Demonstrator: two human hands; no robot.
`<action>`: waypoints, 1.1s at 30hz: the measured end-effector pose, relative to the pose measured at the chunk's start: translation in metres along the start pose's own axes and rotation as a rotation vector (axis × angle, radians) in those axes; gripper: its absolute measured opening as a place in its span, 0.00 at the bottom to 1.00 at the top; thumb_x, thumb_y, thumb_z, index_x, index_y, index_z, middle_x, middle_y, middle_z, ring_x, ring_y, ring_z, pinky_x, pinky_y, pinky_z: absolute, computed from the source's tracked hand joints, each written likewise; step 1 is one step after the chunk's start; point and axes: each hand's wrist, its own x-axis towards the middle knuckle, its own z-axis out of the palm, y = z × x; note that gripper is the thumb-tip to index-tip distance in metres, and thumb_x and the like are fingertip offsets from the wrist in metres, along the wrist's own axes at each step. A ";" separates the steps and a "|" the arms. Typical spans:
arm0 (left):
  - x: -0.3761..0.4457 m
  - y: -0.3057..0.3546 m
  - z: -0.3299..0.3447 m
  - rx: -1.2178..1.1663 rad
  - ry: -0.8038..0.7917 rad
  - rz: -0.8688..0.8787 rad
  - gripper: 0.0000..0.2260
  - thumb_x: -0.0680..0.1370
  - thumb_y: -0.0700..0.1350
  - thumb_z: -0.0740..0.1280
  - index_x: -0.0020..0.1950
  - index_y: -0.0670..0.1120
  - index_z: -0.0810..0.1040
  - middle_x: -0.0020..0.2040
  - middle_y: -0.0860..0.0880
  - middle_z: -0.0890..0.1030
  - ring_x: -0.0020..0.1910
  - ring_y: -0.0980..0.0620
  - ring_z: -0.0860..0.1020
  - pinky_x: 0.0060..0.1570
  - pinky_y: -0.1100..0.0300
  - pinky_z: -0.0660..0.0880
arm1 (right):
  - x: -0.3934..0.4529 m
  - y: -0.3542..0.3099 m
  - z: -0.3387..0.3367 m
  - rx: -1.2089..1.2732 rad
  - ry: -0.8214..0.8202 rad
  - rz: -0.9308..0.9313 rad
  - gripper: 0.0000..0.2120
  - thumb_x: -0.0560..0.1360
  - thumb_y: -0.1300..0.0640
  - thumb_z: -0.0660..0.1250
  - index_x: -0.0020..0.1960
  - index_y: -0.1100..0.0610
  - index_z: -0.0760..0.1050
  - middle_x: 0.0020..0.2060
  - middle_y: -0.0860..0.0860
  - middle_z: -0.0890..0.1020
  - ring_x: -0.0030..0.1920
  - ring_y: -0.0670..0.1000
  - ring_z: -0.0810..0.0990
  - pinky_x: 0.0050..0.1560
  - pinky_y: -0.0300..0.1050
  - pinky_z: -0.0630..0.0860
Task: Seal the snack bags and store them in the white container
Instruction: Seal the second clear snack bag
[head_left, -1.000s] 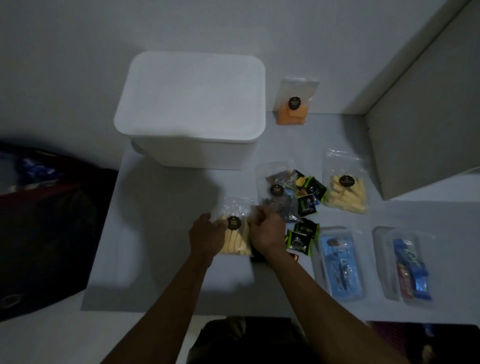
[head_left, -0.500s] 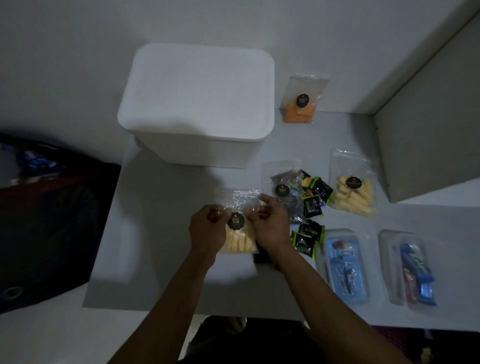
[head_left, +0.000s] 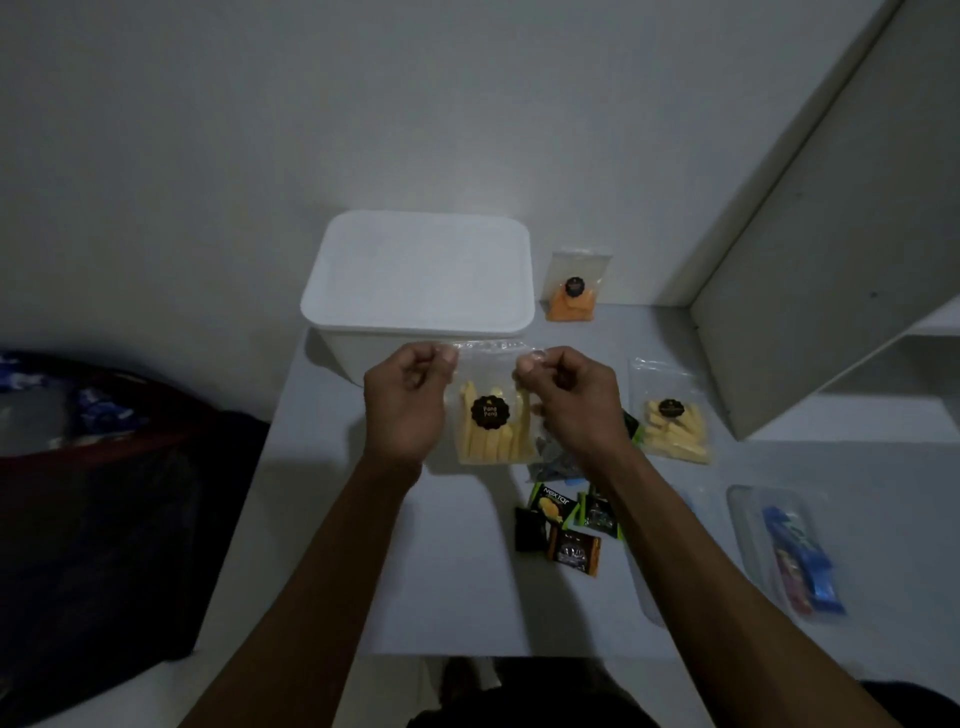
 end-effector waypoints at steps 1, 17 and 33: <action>0.000 0.007 0.000 -0.001 -0.014 0.020 0.04 0.78 0.44 0.70 0.48 0.45 0.82 0.40 0.51 0.83 0.39 0.59 0.80 0.43 0.62 0.77 | -0.001 -0.008 -0.003 0.002 -0.007 -0.013 0.04 0.75 0.57 0.72 0.42 0.54 0.79 0.44 0.59 0.85 0.42 0.51 0.82 0.40 0.43 0.78; -0.011 0.073 0.055 0.065 -0.042 0.234 0.06 0.78 0.45 0.69 0.41 0.49 0.82 0.38 0.54 0.83 0.39 0.58 0.79 0.43 0.62 0.75 | 0.021 -0.130 -0.053 -0.800 -0.256 -0.471 0.09 0.77 0.50 0.71 0.50 0.55 0.83 0.42 0.45 0.83 0.45 0.45 0.80 0.46 0.40 0.76; -0.032 0.097 0.108 0.023 -0.022 0.249 0.06 0.78 0.45 0.70 0.41 0.52 0.82 0.39 0.52 0.83 0.41 0.57 0.79 0.42 0.65 0.74 | 0.031 -0.144 -0.099 -0.880 -0.306 -0.573 0.05 0.79 0.51 0.67 0.47 0.51 0.78 0.45 0.46 0.83 0.47 0.48 0.80 0.51 0.50 0.78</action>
